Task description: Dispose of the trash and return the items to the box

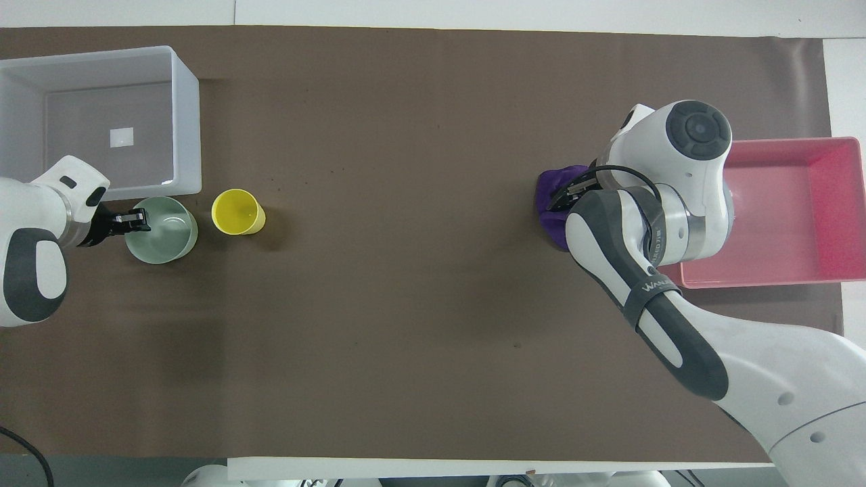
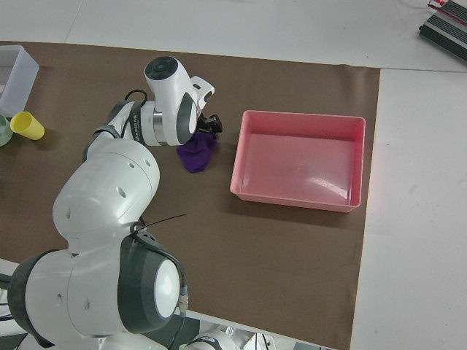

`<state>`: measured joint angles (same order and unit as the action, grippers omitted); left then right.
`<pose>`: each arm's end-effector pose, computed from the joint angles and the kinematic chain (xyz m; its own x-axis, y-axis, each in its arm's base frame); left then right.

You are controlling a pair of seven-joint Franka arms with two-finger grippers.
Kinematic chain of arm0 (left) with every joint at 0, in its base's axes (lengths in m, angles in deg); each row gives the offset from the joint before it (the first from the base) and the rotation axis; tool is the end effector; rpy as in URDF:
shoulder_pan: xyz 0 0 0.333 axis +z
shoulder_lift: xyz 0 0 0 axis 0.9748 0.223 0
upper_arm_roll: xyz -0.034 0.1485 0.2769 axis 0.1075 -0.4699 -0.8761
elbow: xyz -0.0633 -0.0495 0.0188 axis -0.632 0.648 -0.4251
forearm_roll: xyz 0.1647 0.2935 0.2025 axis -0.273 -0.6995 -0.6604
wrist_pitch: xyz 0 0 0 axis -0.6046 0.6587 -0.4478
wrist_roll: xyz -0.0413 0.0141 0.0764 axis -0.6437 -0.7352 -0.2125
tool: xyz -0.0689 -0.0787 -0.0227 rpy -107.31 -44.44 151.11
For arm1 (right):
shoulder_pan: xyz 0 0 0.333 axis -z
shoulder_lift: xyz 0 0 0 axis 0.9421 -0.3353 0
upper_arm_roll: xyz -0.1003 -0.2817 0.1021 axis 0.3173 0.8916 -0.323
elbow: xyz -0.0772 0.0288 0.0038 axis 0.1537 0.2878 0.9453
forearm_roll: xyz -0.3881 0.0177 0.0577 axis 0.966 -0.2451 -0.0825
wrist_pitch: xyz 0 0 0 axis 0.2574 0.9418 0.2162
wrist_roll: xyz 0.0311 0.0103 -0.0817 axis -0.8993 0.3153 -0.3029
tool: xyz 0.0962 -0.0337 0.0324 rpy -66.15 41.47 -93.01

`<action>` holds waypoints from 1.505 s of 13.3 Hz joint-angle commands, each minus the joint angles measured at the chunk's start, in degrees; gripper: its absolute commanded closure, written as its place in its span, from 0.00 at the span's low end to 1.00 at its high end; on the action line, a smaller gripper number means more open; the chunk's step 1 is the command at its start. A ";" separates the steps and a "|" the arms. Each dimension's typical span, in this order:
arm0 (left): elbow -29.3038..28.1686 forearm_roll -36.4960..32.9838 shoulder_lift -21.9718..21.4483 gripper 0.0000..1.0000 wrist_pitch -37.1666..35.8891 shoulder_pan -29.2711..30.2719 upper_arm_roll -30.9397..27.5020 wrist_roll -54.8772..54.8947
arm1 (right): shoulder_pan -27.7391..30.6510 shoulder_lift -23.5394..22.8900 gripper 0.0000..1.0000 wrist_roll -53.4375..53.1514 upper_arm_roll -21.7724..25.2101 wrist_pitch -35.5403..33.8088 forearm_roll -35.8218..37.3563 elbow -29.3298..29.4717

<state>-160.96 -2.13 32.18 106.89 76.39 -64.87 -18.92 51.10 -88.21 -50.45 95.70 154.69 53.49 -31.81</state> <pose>0.5248 0.0209 0.3276 0.9934 0.0735 0.0879 0.0738 -0.9973 -0.0001 0.5868 0.1172 0.3077 0.9605 0.2783 -0.0011 0.2782 -0.9601 -0.0289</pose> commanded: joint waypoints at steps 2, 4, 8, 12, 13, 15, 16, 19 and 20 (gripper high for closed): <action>1.48 -0.35 -1.16 0.99 -3.44 0.38 0.19 -0.94 | 0.24 0.80 0.79 -0.30 -0.04 0.06 -0.81 -1.58; 7.00 -0.35 -3.61 1.00 -14.83 -0.15 0.28 -2.25 | 0.24 0.97 0.92 -0.47 -0.04 -0.03 -0.81 -1.40; 19.48 -0.18 -5.74 1.00 -33.58 -0.15 0.72 -2.09 | 0.76 3.95 1.00 -0.30 0.05 -4.84 -0.81 0.87; 24.24 5.60 -1.36 1.00 -24.07 1.77 -0.16 -1.21 | 1.65 7.91 1.00 -0.38 0.66 -19.41 -0.73 9.65; 29.74 6.06 3.88 1.00 -23.34 2.65 -0.16 -1.21 | 2.69 8.88 1.00 -0.38 0.67 -23.45 -0.38 12.37; 38.90 6.15 12.69 1.00 -22.20 3.10 -0.16 -1.29 | 5.33 11.51 1.00 0.14 0.75 -28.66 0.59 15.03; 40.06 6.24 15.59 1.00 -18.71 3.19 -0.16 -1.47 | 7.34 13.00 1.00 0.23 0.67 -29.37 1.38 14.95; 38.94 6.24 21.67 1.00 -8.15 4.07 -0.25 -1.91 | 15.07 14.25 0.99 5.12 0.67 -32.19 3.66 14.51; 38.59 6.15 23.25 1.00 -5.95 4.07 -0.25 -1.91 | 17.70 14.86 0.99 7.94 0.67 -31.67 4.02 13.29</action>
<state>-123.76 3.40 52.28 97.88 79.97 -65.23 -20.22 64.64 -73.87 -46.63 96.86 123.01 56.66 -16.92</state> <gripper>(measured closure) 0.969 0.890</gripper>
